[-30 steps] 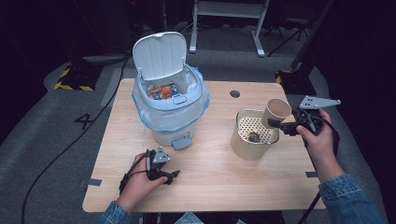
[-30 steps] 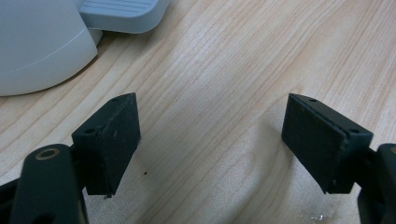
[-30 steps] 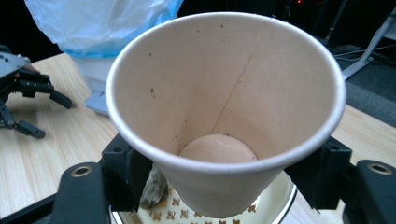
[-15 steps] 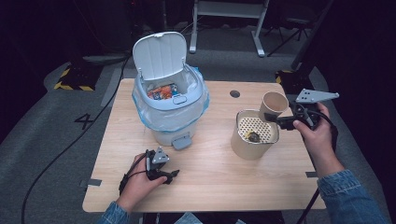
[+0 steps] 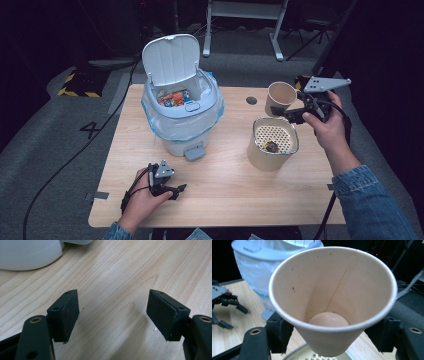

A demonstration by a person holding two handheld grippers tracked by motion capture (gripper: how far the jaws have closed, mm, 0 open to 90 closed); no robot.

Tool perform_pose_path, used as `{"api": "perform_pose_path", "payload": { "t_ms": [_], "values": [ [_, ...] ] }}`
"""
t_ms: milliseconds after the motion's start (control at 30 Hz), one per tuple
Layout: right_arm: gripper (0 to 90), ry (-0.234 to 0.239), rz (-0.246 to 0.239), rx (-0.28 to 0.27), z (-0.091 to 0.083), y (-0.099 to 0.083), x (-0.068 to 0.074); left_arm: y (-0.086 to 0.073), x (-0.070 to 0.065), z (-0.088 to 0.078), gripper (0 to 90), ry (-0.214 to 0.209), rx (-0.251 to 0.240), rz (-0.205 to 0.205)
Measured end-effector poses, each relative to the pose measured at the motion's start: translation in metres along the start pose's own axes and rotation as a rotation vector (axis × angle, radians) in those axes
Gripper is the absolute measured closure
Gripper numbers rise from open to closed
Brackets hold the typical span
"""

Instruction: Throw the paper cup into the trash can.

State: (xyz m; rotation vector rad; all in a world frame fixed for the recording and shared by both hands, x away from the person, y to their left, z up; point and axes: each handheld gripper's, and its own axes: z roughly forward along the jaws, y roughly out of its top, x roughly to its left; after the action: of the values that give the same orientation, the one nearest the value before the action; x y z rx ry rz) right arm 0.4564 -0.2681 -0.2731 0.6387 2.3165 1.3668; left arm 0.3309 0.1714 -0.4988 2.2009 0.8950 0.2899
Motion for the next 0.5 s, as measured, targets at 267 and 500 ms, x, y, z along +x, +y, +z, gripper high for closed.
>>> {"api": "perform_pose_path", "payload": {
  "t_ms": [267, 500],
  "values": [
    [29.7, 0.031, -0.028, -0.004, 0.019, 0.033, -0.003, -0.008, 0.002, -0.008, 26.7, 0.019, 0.002, -0.002],
    [29.7, 0.073, -0.046, -0.043, 0.034, 0.064, -0.006, -0.009, 0.003, -0.008, 25.4, 0.007, 0.016, 0.001]
  ]
}}
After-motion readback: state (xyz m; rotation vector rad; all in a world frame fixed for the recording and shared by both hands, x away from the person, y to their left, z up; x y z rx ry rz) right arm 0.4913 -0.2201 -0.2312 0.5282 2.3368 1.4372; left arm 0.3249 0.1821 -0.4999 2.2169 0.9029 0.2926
